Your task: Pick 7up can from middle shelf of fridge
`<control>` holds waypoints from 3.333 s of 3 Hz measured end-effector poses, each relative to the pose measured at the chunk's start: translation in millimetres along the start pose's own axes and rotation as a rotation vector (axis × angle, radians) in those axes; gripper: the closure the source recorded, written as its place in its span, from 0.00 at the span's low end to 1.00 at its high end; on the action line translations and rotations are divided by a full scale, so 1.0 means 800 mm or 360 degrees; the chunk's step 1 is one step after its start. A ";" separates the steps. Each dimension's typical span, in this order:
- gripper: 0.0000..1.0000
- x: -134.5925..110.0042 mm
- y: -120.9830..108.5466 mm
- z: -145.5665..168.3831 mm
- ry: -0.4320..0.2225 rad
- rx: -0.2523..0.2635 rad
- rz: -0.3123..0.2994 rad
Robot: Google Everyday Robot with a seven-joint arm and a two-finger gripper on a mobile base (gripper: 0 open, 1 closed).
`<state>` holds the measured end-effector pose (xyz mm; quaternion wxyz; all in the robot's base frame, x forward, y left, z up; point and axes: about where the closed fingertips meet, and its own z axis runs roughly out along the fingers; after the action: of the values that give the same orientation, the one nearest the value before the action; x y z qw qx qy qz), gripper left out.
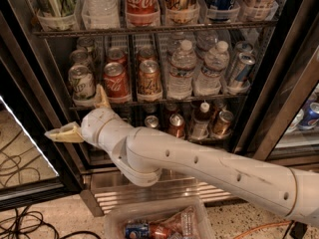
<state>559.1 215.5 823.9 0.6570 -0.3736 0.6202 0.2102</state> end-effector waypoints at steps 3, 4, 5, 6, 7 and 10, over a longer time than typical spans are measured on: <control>0.00 0.000 0.009 0.004 -0.0066 0.0173 0.0117; 0.19 0.008 0.004 0.010 -0.0079 0.0288 0.0167; 0.38 0.010 0.006 0.008 -0.0081 0.0314 0.0174; 0.37 0.009 0.011 0.002 -0.0081 0.0314 0.0175; 0.36 0.009 0.008 -0.012 -0.0046 0.0383 0.0184; 0.35 0.024 -0.041 -0.030 0.0044 0.0621 0.0158</control>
Offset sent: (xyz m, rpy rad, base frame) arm 0.0008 -0.0040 -0.0011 0.0783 0.0033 -0.1080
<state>570.7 173.2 814.1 0.6972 -0.2109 0.6757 0.1131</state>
